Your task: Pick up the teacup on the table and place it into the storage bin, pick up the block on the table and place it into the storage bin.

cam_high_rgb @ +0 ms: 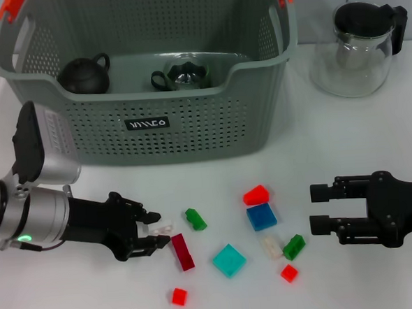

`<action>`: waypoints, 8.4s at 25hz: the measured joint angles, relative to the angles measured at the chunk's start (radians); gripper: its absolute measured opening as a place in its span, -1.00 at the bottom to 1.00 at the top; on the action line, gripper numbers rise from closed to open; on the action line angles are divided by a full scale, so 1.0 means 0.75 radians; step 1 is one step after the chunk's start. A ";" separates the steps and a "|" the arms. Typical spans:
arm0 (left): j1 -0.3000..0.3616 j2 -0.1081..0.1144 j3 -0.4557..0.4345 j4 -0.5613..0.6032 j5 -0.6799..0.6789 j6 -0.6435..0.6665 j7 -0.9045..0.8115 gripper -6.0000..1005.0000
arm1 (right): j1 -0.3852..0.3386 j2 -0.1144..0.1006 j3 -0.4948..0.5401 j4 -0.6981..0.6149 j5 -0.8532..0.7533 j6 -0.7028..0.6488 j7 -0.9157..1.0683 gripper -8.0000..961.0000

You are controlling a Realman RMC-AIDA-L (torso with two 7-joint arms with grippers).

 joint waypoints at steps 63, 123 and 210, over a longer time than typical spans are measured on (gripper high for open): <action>-0.364 0.219 -0.287 0.169 -0.566 0.182 -0.826 -0.48 | -0.008 -0.004 0.002 0.000 0.003 -0.013 -0.015 0.36; 0.147 -0.010 -0.197 -0.247 -0.285 0.201 0.546 0.70 | 0.002 0.000 0.010 0.002 0.001 -0.009 -0.009 0.37; 0.137 0.018 -0.365 -0.301 -0.302 0.219 0.638 0.32 | -0.008 -0.004 0.014 0.002 0.000 -0.020 -0.011 0.37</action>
